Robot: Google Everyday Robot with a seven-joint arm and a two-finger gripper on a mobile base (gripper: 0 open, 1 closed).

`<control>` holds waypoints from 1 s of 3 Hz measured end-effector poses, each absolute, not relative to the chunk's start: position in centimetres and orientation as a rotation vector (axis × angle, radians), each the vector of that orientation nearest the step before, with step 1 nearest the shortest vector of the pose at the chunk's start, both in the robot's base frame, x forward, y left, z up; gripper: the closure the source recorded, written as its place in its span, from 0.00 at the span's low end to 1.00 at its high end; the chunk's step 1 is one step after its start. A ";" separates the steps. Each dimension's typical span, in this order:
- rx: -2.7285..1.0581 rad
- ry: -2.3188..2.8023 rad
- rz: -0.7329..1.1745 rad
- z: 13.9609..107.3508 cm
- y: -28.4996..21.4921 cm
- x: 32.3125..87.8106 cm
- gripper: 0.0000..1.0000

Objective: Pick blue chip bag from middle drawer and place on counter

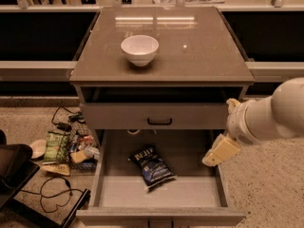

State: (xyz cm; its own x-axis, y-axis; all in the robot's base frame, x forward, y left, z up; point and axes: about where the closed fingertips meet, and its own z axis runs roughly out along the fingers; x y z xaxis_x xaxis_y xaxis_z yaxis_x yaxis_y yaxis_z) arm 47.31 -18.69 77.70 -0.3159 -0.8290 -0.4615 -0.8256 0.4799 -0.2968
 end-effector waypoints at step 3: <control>-1.259 2.207 0.048 70.9 -16.8 47.8 0.00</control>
Offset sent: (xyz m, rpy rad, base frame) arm 0.0080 -0.0007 -0.0284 0.0329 -0.0085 -0.0505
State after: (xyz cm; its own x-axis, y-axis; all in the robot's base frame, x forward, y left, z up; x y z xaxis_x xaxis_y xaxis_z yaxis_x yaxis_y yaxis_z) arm 47.76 -16.81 70.86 -0.3774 -0.7748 -0.5072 -0.7960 0.5513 -0.2500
